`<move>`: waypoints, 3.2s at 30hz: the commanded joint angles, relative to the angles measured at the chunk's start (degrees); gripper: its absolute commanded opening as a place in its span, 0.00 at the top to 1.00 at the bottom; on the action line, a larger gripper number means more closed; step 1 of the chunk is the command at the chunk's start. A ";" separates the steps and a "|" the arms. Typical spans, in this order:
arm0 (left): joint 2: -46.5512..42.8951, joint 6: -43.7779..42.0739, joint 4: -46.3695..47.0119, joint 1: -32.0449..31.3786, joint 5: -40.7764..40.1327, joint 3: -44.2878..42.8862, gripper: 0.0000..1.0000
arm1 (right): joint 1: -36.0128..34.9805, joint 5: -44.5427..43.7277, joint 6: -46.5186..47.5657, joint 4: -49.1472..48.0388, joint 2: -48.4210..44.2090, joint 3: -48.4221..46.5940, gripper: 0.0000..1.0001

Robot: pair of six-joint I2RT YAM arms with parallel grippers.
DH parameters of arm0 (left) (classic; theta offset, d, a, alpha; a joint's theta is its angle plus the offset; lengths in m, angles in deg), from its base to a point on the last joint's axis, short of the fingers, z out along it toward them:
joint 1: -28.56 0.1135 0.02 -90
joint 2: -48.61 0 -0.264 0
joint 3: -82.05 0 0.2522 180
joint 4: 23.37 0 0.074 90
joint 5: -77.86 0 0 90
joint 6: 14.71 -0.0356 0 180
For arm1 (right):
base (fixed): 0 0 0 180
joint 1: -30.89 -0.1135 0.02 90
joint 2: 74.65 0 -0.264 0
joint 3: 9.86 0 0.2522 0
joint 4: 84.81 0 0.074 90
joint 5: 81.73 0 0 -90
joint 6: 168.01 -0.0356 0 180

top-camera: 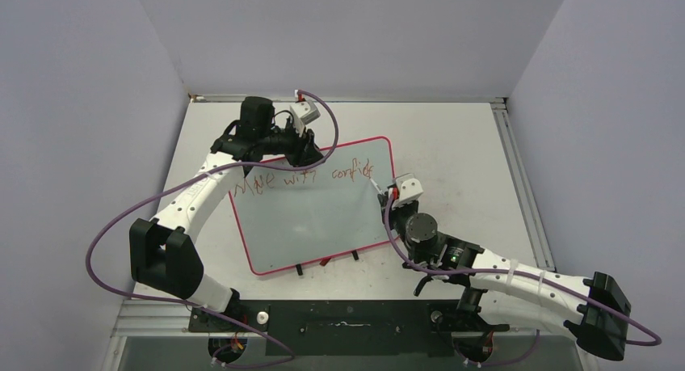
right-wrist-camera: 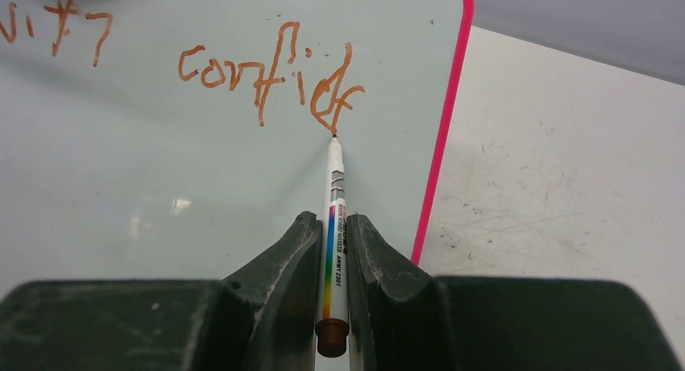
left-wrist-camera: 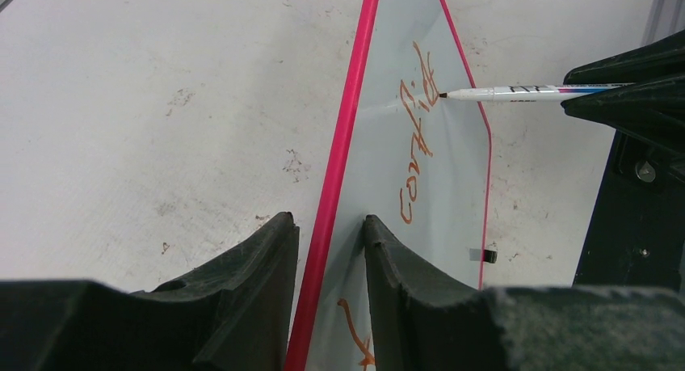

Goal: Write a sentence on the whiteboard

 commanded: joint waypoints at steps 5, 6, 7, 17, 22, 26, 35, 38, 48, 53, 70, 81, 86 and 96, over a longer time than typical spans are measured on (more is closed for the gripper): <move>-0.42 0.23 -1.47 -0.53 3.28 -0.04 1.00 | -0.44 -5.09 -2.24 3.32 -1.56 0.01 0.95; -0.37 0.23 -1.45 -0.53 3.23 -0.03 1.00 | -0.46 -5.25 -1.88 2.97 -1.53 -0.07 0.95; -0.32 0.23 -1.43 -0.50 3.24 0.00 1.00 | -0.46 -5.43 -1.62 2.69 -1.50 -0.18 0.95; -0.21 -0.59 -1.63 -0.24 3.53 0.18 1.00 | -0.46 -3.81 0.52 0.79 -3.50 -1.15 0.95; -0.39 -1.72 -1.90 0.40 4.22 0.42 1.00 | -0.54 0.49 1.83 0.36 -7.14 -0.86 0.95; -0.04 -2.72 -3.25 0.73 5.26 -0.04 1.00 | -0.48 0.46 1.97 0.98 -8.29 -1.04 0.95; 0.86 -5.62 -6.77 1.37 8.41 -0.61 1.00 | 3.46 4.67 3.34 -0.65 -9.16 -1.20 0.95; 1.49 -7.17 -9.24 1.73 9.38 -1.05 1.00 | 4.50 5.86 3.61 -0.80 -9.04 -1.53 0.95; 5.33 -4.99 -10.27 2.45 14.13 -3.65 0.86 | 5.06 6.71 2.67 -0.64 -11.01 -1.06 0.95; 6.59 -4.25 -11.10 2.72 15.50 -4.52 0.75 | 5.08 6.86 2.33 -1.06 -11.21 -0.64 0.95; 13.85 -1.13 -16.73 1.93 17.99 -14.48 0.65 | 5.26 6.39 3.14 -1.44 -12.42 0.56 0.95; 13.38 -3.06 -20.66 0.96 18.72 -16.82 0.69 | 5.36 6.01 3.32 0.06 -13.96 0.49 0.95; 11.51 -2.77 -19.22 0.98 20.16 -15.55 0.71 | 5.35 6.16 3.22 0.74 -13.98 0.17 0.95; 8.50 -2.23 -17.36 1.05 20.83 -12.53 0.74 | 5.40 7.30 2.27 1.61 -15.90 0.24 0.95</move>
